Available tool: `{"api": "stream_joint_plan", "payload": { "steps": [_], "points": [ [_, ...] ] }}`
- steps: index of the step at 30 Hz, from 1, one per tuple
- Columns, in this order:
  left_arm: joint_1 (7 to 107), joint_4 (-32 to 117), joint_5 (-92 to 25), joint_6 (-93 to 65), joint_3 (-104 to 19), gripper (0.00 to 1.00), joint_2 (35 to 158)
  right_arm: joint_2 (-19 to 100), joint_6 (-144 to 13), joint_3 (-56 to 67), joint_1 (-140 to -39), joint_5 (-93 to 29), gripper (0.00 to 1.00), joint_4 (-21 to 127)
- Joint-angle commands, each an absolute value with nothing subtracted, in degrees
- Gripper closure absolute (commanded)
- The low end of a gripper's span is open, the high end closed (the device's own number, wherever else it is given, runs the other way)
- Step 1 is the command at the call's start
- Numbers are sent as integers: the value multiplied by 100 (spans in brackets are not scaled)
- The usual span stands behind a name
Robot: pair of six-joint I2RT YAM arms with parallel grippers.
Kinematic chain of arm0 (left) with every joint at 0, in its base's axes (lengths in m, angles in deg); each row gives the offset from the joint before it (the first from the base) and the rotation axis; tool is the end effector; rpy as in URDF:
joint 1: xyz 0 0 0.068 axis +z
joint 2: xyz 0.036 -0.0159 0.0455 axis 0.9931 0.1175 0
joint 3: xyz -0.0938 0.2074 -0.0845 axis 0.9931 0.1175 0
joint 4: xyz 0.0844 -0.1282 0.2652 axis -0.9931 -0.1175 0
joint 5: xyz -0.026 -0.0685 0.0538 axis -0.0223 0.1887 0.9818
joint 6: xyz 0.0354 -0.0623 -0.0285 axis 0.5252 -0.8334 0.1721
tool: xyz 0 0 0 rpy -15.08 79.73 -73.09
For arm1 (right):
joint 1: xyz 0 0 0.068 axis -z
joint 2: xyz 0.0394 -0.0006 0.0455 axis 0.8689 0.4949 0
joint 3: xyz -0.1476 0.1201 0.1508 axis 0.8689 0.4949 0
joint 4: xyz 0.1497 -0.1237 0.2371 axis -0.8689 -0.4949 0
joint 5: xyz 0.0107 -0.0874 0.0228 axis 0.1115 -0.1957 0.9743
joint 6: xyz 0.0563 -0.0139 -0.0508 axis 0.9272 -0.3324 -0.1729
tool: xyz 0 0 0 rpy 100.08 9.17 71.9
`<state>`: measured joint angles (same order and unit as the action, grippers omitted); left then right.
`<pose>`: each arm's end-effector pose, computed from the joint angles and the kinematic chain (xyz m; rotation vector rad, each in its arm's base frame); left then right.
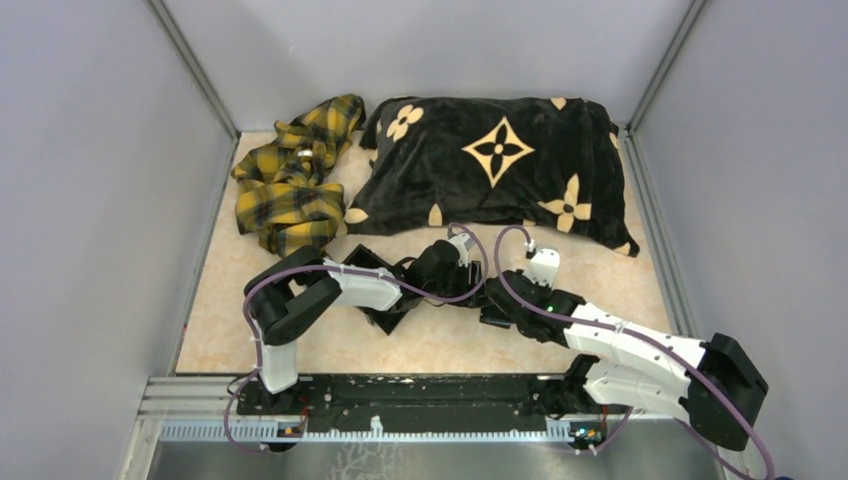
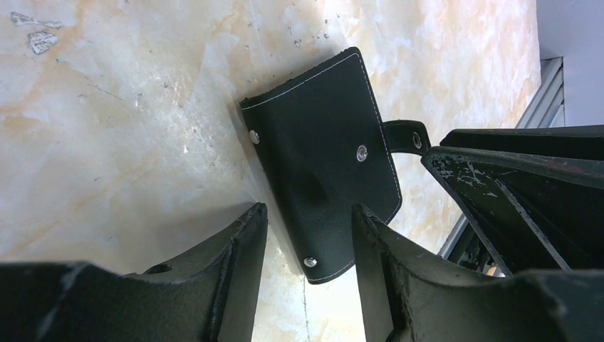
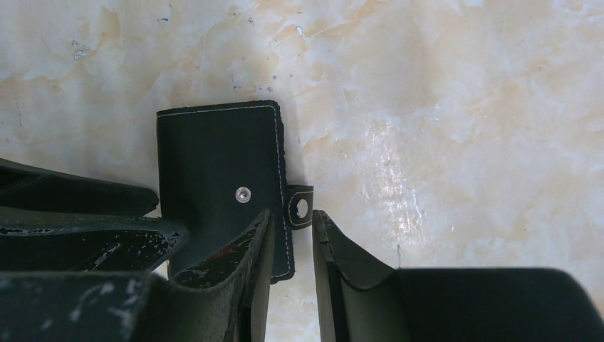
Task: Put the credit cards into the card holder
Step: Close the card holder at the center of the board.
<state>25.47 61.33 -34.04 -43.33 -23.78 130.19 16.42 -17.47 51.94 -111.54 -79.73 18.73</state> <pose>0.2185 -0.3659 0.0493 0.4415 2.3587 -1.0896 0.1812 0.1584 0.1165 0.2762 2.3052 -0.0551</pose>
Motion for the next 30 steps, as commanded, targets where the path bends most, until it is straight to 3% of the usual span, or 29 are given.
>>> {"api": "stream_joint_plan", "payload": {
  "steps": [1,22,30],
  "points": [
    [2498,5771,-3426,-4295,-2209,45,13327,1425,-1612,5030,-11141,-8158,73,1724],
    [2481,5786,-3445,-4286,-2227,46,13396,1841,-1796,5107,-11035,-8038,74,2172],
    [2482,5827,-3473,-4277,-2228,46,13439,1864,-1971,5162,-10899,-7946,90,2348]
  ]
}}
